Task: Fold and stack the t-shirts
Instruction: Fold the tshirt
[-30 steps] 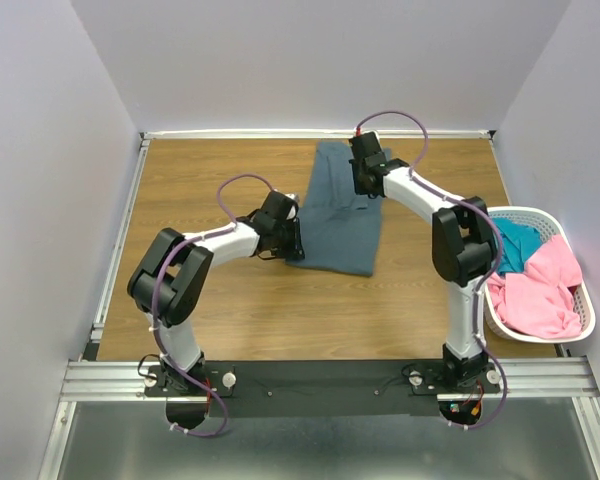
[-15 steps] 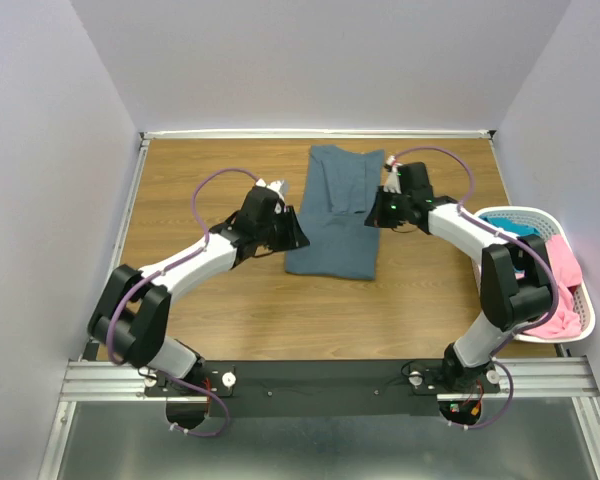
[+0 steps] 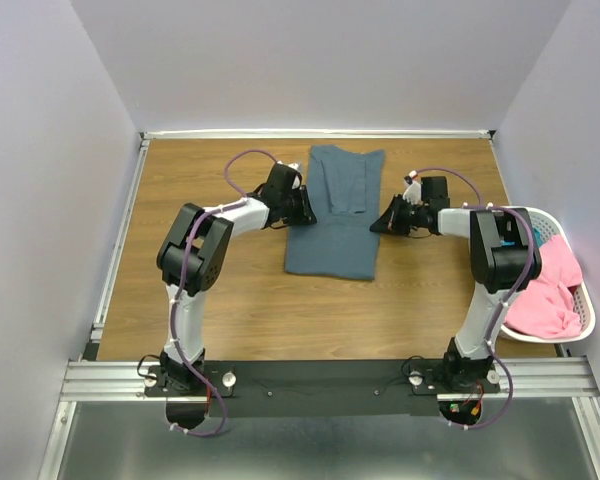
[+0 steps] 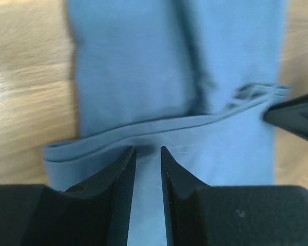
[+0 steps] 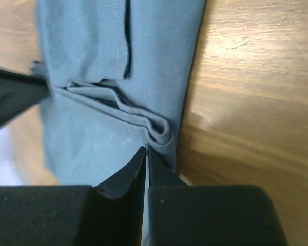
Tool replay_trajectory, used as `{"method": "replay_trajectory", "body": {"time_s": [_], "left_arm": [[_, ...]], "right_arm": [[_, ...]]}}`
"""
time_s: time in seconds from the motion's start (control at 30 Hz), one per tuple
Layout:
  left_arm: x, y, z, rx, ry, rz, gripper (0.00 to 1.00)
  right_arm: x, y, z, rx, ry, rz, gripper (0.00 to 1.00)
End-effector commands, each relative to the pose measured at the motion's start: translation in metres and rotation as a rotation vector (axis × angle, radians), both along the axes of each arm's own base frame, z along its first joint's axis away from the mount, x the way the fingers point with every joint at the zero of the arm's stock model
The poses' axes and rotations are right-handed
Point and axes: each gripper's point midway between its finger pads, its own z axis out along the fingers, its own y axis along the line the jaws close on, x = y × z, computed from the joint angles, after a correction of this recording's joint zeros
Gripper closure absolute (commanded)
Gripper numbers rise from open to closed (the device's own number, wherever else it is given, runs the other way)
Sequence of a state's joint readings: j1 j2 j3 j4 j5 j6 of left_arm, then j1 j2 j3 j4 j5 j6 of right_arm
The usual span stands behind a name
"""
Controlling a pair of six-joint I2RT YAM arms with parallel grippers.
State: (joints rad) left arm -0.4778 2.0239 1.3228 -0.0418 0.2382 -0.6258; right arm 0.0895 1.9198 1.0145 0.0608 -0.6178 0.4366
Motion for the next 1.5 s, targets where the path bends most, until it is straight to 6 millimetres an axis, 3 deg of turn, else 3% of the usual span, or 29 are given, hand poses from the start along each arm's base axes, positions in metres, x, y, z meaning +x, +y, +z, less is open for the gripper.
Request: {"method": "replay_trajectory", "body": {"time_s": [0.0, 0.17, 0.27, 0.37, 0.4, 0.43, 0.5, 0.57, 0.63, 0.67, 0.7, 0.8, 0.9, 0.93, 1.07, 1.13, 1.17, 1.23, 1.27, 1.33, 1.47], "left_arm": [[0.000, 0.013, -0.032, 0.026, 0.080, 0.022, 0.68], [-0.037, 0.033, -0.051, 0.028, 0.183, 0.094, 0.69], [-0.035, 0.045, -0.038, 0.041, 0.129, 0.153, 0.70], [-0.022, 0.048, -0.016, 0.043, 0.060, 0.174, 0.66], [-0.017, 0.047, 0.004, 0.029, 0.013, 0.170, 0.63], [-0.015, 0.045, 0.015, 0.021, -0.009, 0.170, 0.59], [-0.012, 0.046, 0.044, 0.016, -0.074, 0.174, 0.55], [-0.021, 0.044, 0.066, 0.024, -0.111, 0.168, 0.49], [-0.038, 0.032, 0.074, 0.035, -0.127, 0.124, 0.47], [-0.049, 0.030, 0.078, 0.041, -0.130, 0.111, 0.47], [-0.057, 0.026, 0.078, 0.037, -0.128, 0.091, 0.47], [-0.096, 0.010, 0.066, 0.013, -0.061, 0.005, 0.47], [-0.126, 0.005, 0.039, 0.004, 0.036, -0.061, 0.50], [-0.131, 0.005, 0.030, 0.010, 0.060, -0.070, 0.53], [-0.148, 0.010, -0.012, 0.063, 0.188, -0.096, 0.60], [-0.151, 0.013, -0.024, 0.080, 0.232, -0.105, 0.62], [-0.153, 0.015, -0.032, 0.091, 0.258, -0.104, 0.63], [-0.157, 0.022, -0.040, 0.102, 0.289, -0.088, 0.64], [-0.156, 0.028, -0.043, 0.102, 0.297, -0.071, 0.64], [-0.158, 0.035, -0.043, 0.095, 0.300, -0.052, 0.65], [-0.154, 0.038, -0.029, 0.092, 0.255, -0.040, 0.65]], "right_arm": [[0.016, -0.011, -0.012, 0.038, -0.003, -0.020, 0.87], [0.023, -0.023, -0.035, -0.027, 0.014, -0.041, 0.88], [0.031, -0.026, -0.034, -0.053, 0.007, -0.040, 0.89], [0.035, -0.023, -0.009, -0.034, -0.034, -0.030, 0.90], [0.035, -0.022, 0.000, -0.026, -0.050, -0.030, 0.90], [0.037, -0.020, 0.027, -0.009, -0.102, -0.026, 0.89], [0.027, -0.016, 0.048, 0.024, -0.118, -0.020, 0.87], [0.010, -0.009, 0.070, 0.072, -0.129, -0.005, 0.84], [-0.009, 0.000, 0.088, 0.121, -0.136, 0.021, 0.83], [-0.027, 0.003, 0.078, 0.136, -0.093, 0.033, 0.82], [-0.030, 0.007, 0.087, 0.154, -0.108, 0.050, 0.82], [-0.080, 0.018, 0.071, 0.243, 0.006, 0.118, 0.81], [-0.108, 0.022, 0.056, 0.283, 0.091, 0.138, 0.81], [-0.120, 0.019, 0.040, 0.268, 0.134, 0.120, 0.81], [-0.138, 0.003, -0.003, 0.220, 0.256, 0.029, 0.84], [-0.143, -0.008, -0.023, 0.206, 0.331, -0.041, 0.89], [-0.145, -0.024, -0.031, 0.216, 0.371, -0.120, 0.91], [-0.149, -0.038, -0.039, 0.224, 0.410, -0.191, 0.93], [-0.148, -0.048, -0.043, 0.221, 0.420, -0.236, 0.93], [-0.150, -0.048, -0.042, 0.222, 0.411, -0.227, 0.93], [-0.147, -0.040, -0.018, 0.249, 0.327, -0.161, 0.92]]}}
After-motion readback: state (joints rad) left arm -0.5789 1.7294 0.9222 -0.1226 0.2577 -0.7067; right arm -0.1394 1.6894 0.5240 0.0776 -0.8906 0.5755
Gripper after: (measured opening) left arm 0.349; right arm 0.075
